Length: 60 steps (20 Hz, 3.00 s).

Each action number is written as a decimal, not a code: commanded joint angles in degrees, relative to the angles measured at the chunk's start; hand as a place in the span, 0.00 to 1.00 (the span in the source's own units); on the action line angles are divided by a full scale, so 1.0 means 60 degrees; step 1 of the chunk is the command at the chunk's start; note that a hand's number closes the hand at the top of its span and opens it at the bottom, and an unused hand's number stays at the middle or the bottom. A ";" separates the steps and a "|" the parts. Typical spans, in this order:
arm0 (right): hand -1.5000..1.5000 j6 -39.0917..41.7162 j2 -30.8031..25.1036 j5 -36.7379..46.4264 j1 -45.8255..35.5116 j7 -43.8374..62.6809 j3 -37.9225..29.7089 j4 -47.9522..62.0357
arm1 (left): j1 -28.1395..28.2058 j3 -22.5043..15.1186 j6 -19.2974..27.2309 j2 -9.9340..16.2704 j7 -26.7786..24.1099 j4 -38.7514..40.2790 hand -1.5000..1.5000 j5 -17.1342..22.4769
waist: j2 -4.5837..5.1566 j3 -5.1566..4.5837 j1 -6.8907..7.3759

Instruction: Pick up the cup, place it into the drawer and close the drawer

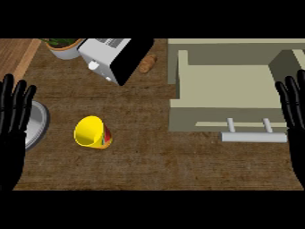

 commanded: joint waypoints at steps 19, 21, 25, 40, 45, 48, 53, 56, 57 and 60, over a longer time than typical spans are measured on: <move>0.00 0.0708 0.0185 -0.1003 -0.0462 0.0646 -0.0170 0.0522 | -0.0551 -0.0146 -0.1919 -0.0408 0.0174 0.1267 0.00 0.2512 | -0.0200 -0.0316 -0.0190; 0.00 0.0409 0.0370 -0.0684 -0.0289 0.1216 0.0260 -0.0180 | -0.0682 0.0212 -0.1966 -0.0148 0.0799 0.0947 0.00 0.2941 | -0.0203 -0.0317 -0.0191; 0.00 0.0738 0.0269 -0.0916 -0.0321 0.0681 -0.0147 0.0493 | -0.0925 0.0068 -0.1809 -0.0293 0.0852 0.1339 0.00 0.2505 | -0.0199 -0.0315 -0.0196; 0.00 0.0236 0.0644 -0.0205 -0.0852 0.1003 0.0239 0.0376 | 0.0189 0.0248 -0.2313 -0.0321 -0.0394 0.2636 0.00 0.1976 | -0.0199 -0.0319 -0.0172; 0.00 0.0767 0.0380 -0.0653 -0.0530 0.0458 -0.0253 0.0698 | -0.0192 0.0574 -0.2033 -0.0438 -0.0805 0.3692 0.00 0.1598 | -0.0194 -0.0316 -0.0195; 0.00 0.1094 0.0119 -0.1168 -0.0446 0.0650 -0.0595 0.0334 | -0.0641 0.0667 -0.2086 -0.0406 -0.1543 0.4896 0.00 0.1144 | -0.0192 -0.0317 -0.0221; 0.00 0.0944 0.0009 -0.1393 -0.1336 0.1171 -0.0906 0.0623 | -0.0401 0.0869 -0.2089 -0.0352 -0.1808 0.5170 0.00 0.1092 | -0.0195 -0.0317 -0.0188; 0.00 0.1206 -0.0044 -0.1443 -0.1182 0.0658 -0.1027 0.1110 | -0.0584 0.1234 -0.2415 -0.0041 -0.2213 0.5803 0.00 0.1178 | -0.0192 -0.0316 -0.0191; 0.00 0.0561 0.0473 -0.0592 -0.1215 0.1047 -0.0156 0.0880 | -0.0629 0.0917 -0.2188 -0.0568 -0.2893 0.6690 0.00 0.0854 | -0.0186 -0.0320 -0.0203; 0.00 0.0727 0.0326 -0.0859 -0.1384 0.0945 -0.0420 0.0979 | -0.0069 0.0870 -0.2646 -0.0345 -0.3171 0.6695 0.00 0.0833 | -0.0193 -0.0317 -0.0181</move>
